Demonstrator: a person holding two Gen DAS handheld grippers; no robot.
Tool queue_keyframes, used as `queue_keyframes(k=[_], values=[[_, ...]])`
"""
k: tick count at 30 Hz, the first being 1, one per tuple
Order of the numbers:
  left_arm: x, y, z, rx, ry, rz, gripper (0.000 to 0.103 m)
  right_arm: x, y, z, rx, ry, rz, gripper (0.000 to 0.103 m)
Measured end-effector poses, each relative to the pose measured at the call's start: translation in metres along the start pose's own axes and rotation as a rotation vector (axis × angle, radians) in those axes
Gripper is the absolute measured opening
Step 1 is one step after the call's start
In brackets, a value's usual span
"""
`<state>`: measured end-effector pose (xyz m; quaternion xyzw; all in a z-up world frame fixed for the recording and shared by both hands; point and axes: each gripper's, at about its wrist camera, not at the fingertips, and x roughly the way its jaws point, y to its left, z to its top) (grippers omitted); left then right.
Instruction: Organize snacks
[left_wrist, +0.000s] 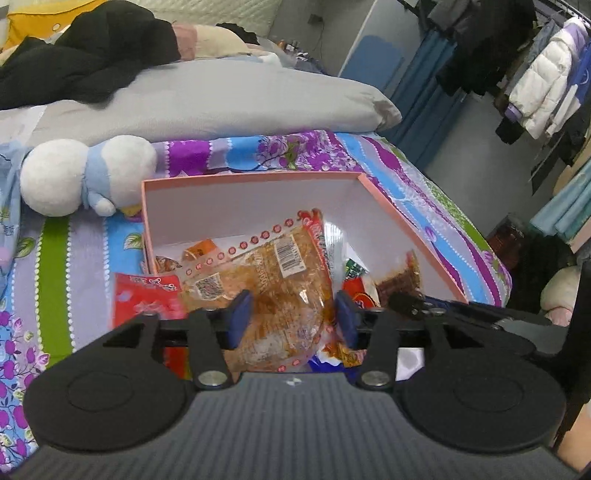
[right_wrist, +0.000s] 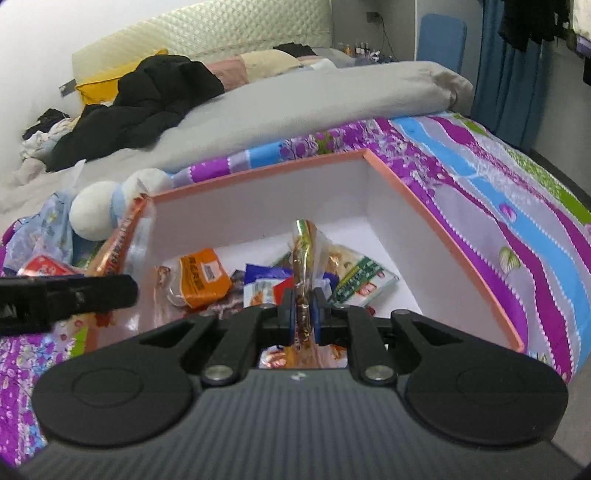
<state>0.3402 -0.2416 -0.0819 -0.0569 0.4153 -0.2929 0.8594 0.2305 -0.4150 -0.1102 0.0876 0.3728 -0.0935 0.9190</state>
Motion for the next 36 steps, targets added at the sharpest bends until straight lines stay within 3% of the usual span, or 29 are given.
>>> queue_keyframes(k=[1, 3, 4, 9, 15, 22, 26, 36], values=[[-0.002, 0.001, 0.001, 0.002, -0.005, -0.001, 0.074, -0.001, -0.001, 0.000, -0.001, 0.002, -0.006, 0.017], [-0.008, 0.002, 0.004, 0.002, -0.018, 0.025, 0.083, -0.006, -0.003, 0.002, 0.017, -0.022, 0.000, 0.052], [-0.013, 0.001, 0.006, 0.008, -0.026, 0.034, 0.083, -0.012, -0.006, 0.003, 0.035, -0.047, 0.013, 0.057], [-0.057, -0.011, 0.016, 0.037, -0.081, 0.021, 0.084, -0.044, -0.007, 0.018, 0.051, -0.123, 0.033, 0.056], [-0.125, -0.034, 0.020, 0.081, -0.180, -0.011, 0.084, -0.113, 0.004, 0.034, 0.019, -0.249, 0.036, 0.056], [-0.188, -0.052, 0.009, 0.134, -0.278, -0.023, 0.084, -0.177, 0.024, 0.027, -0.029, -0.367, 0.058, 0.056], [-0.216, -0.056, -0.003, 0.158, -0.324, 0.008, 0.084, -0.196, 0.032, 0.015, -0.041, -0.389, 0.077, 0.056], [-0.251, -0.045, -0.038, 0.141, -0.354, 0.025, 0.084, -0.211, 0.045, -0.025, 0.005, -0.389, 0.080, 0.056]])
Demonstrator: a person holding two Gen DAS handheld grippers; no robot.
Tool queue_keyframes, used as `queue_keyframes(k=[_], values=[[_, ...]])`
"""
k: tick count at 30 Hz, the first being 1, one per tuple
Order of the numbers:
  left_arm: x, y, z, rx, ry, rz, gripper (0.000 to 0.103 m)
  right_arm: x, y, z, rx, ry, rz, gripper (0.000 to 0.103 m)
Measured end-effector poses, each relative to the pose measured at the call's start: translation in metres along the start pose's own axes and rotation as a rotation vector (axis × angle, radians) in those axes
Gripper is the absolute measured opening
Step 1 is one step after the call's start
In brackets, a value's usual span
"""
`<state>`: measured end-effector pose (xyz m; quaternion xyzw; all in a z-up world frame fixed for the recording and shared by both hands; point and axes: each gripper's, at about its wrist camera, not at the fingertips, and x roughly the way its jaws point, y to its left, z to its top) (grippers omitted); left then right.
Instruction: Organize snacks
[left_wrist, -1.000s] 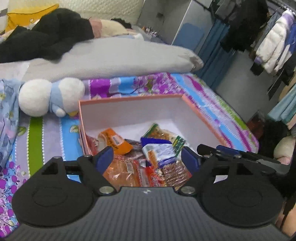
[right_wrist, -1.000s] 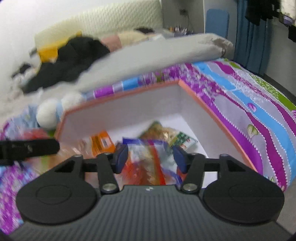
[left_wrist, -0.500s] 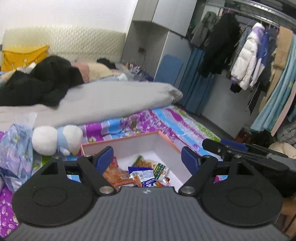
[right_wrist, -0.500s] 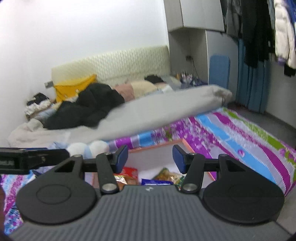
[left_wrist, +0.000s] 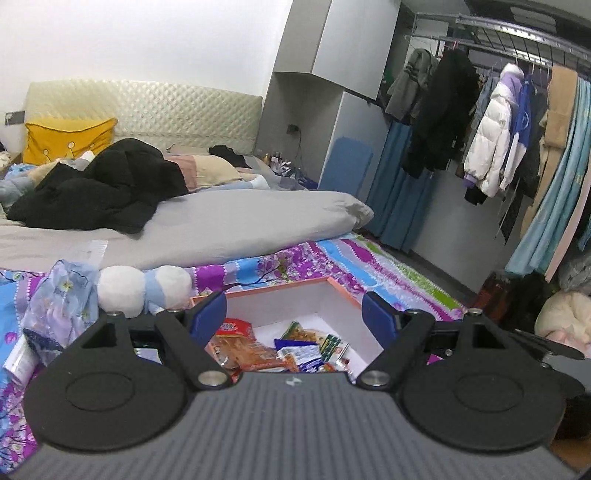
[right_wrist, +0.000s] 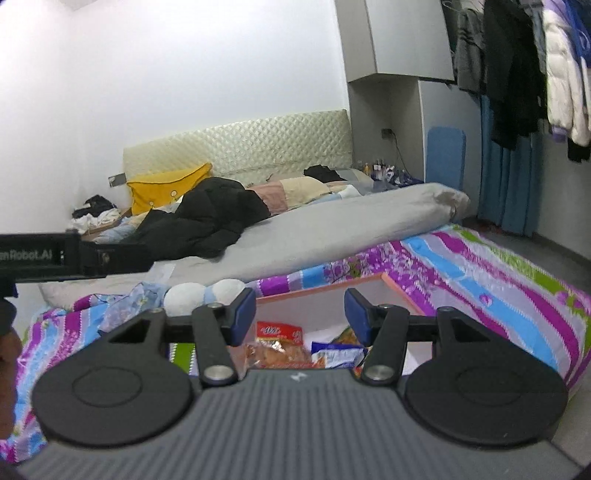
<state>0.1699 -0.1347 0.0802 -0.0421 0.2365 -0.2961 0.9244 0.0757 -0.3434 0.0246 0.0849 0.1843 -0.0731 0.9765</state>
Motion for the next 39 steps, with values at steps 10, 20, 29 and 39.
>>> queue_keyframes(k=[10, 20, 29, 39], values=[[-0.006, 0.003, -0.045, -0.003, 0.065, -0.012, 0.084, -0.019, 0.000, -0.040, 0.042, 0.053, -0.007, 0.056], [-0.005, 0.003, -0.078, -0.009, 0.115, -0.006, 0.084, -0.022, -0.011, -0.069, 0.079, 0.092, -0.035, 0.056], [-0.003, 0.009, -0.090, -0.034, 0.128, 0.015, 0.084, -0.022, -0.012, -0.075, 0.083, 0.101, -0.033, 0.056], [-0.009, 0.014, -0.094, -0.037, 0.125, 0.032, 0.084, -0.020, -0.007, -0.081, 0.077, 0.128, -0.016, 0.056]])
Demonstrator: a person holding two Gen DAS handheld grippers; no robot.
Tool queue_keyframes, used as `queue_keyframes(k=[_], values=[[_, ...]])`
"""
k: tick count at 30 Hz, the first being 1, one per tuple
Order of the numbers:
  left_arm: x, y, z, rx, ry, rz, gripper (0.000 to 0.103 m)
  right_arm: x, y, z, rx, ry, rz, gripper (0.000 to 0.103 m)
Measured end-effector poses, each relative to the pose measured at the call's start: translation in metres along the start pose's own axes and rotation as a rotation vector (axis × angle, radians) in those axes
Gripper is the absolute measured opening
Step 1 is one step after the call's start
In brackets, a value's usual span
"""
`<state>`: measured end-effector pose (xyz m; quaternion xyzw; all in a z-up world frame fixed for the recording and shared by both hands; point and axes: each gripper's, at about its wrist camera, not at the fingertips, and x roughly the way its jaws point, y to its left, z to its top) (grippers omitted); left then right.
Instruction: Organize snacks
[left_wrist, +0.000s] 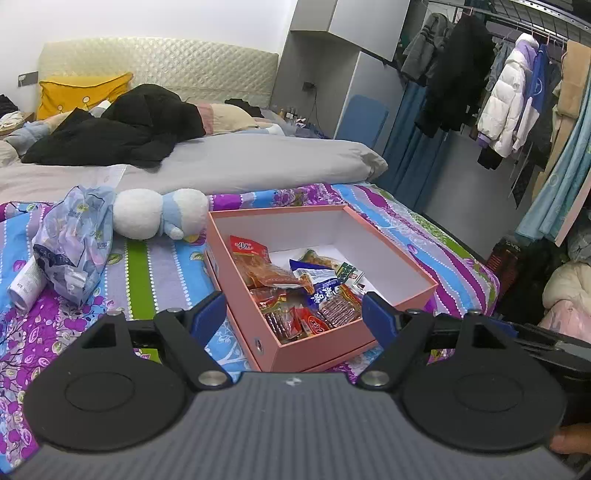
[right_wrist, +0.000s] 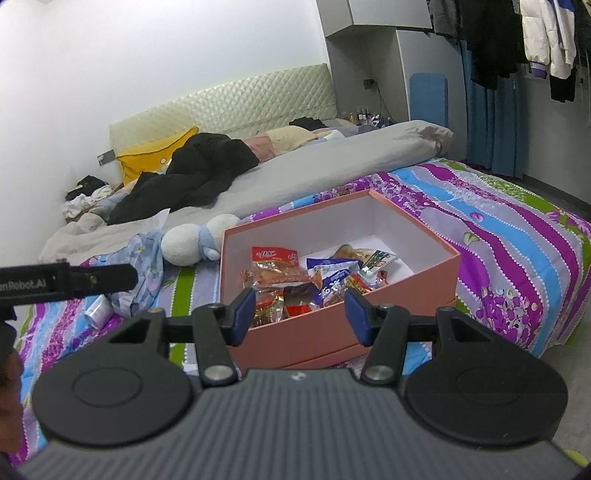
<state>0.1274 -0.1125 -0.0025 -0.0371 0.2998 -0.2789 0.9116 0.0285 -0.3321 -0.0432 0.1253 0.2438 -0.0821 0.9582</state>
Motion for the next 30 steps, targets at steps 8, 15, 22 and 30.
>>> queue_keyframes(k=[8, 15, 22, 30], values=[[-0.005, 0.000, 0.000, 0.003, -0.014, 0.006, 0.084, 0.000, 0.000, -0.001, -0.001, -0.001, -0.004, 0.056], [-0.007, -0.001, 0.000, 0.010, -0.015, 0.012, 0.086, 0.000, -0.001, -0.002, -0.001, 0.005, 0.005, 0.056], [-0.012, 0.002, 0.002, 0.019, -0.045, 0.060, 0.102, -0.003, 0.000, 0.001, -0.014, -0.031, -0.009, 0.103], [-0.011, 0.004, 0.001, 0.024, -0.021, 0.079, 0.103, -0.001, 0.004, 0.001, -0.035, -0.027, -0.014, 0.103]])
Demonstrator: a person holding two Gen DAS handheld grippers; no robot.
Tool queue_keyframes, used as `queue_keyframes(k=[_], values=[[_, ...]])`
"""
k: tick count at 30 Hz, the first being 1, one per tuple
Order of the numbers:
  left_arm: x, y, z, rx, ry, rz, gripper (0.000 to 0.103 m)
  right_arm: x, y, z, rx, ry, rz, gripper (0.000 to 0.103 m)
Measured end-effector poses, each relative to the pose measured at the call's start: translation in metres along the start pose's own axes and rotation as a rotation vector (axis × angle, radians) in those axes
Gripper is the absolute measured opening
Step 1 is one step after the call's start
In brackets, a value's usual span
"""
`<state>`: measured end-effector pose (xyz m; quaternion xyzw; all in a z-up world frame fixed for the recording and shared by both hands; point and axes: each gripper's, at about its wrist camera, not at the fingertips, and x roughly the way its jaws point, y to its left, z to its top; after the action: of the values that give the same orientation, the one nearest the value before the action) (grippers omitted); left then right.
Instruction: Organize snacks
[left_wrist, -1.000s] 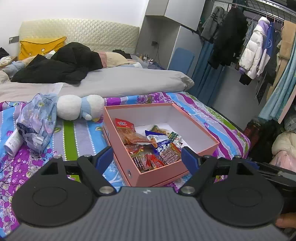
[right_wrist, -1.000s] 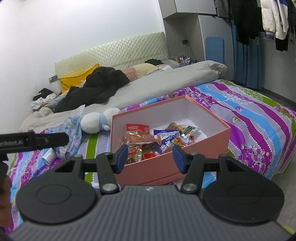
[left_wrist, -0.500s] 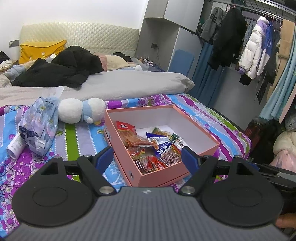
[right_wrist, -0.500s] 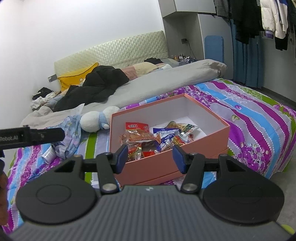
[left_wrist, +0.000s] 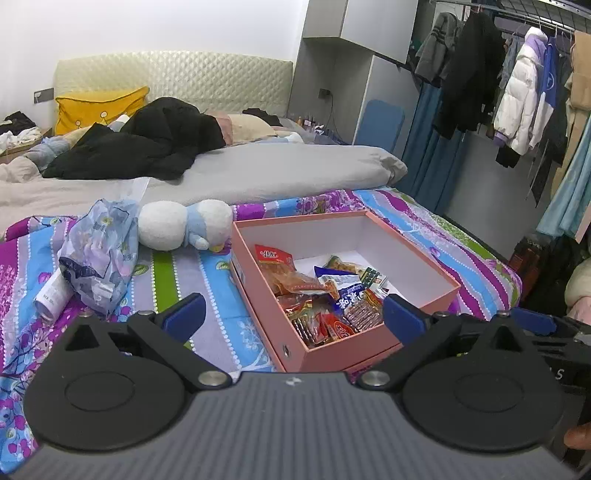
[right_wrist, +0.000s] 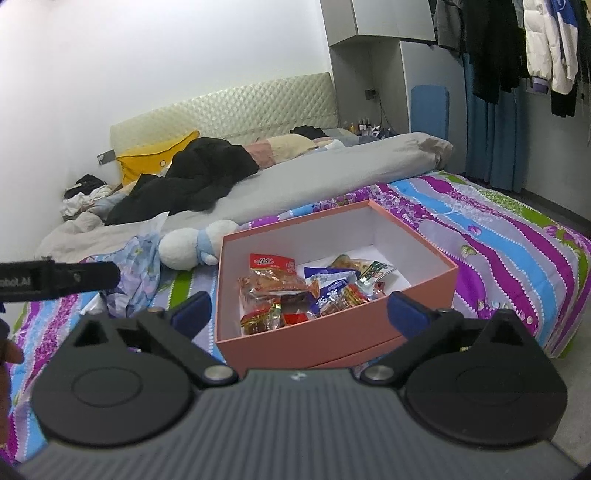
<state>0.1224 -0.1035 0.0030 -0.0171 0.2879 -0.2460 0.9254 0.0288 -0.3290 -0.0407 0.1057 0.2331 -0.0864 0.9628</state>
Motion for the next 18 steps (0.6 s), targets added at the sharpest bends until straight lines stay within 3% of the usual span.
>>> queue_keyframes(k=[18], values=[[0.0002, 0.0063, 0.0022, -0.010, 0.032, -0.002, 0.103, 0.0032, 0.0035, 0.0045, -0.021, -0.004, -0.005, 0.103]])
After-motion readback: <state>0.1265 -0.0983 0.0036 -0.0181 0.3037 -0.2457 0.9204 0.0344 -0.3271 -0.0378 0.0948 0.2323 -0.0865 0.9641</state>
